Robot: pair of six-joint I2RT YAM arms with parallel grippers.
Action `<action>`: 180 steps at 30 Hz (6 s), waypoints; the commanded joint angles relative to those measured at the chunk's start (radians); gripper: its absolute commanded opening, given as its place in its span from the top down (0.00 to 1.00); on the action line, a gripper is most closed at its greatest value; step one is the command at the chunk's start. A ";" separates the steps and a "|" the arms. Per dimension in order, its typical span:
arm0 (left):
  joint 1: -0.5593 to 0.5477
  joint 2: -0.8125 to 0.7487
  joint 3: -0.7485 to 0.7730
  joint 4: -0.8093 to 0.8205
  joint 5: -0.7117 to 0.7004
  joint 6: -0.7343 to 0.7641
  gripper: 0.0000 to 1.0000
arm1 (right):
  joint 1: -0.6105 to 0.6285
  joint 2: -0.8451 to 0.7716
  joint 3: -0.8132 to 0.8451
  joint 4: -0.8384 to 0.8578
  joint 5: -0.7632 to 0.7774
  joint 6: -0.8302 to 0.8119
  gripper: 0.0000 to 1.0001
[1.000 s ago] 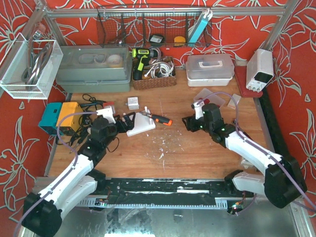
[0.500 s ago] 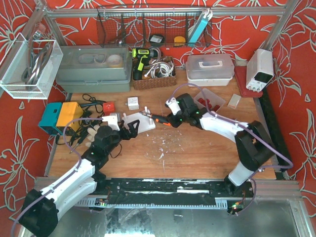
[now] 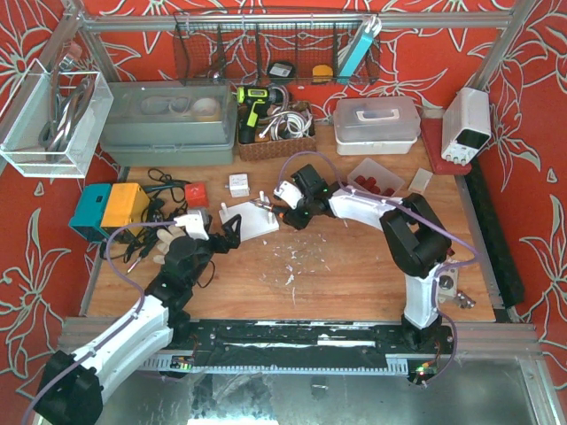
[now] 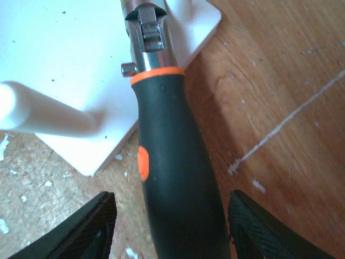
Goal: Install the large spring
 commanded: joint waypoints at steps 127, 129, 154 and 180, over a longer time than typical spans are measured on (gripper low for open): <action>-0.259 0.283 0.091 0.232 0.225 0.257 0.00 | -0.454 0.042 0.226 -0.419 0.442 1.008 0.66; -0.259 0.286 0.092 0.230 0.223 0.257 0.00 | -0.458 0.058 0.241 -0.427 0.438 1.003 0.65; -0.261 0.307 0.102 0.215 0.196 0.263 0.00 | -0.497 0.228 0.326 -0.449 0.345 1.016 0.60; -0.261 0.298 0.100 0.206 0.163 0.260 0.00 | -0.510 0.060 0.265 -0.317 0.336 0.844 0.83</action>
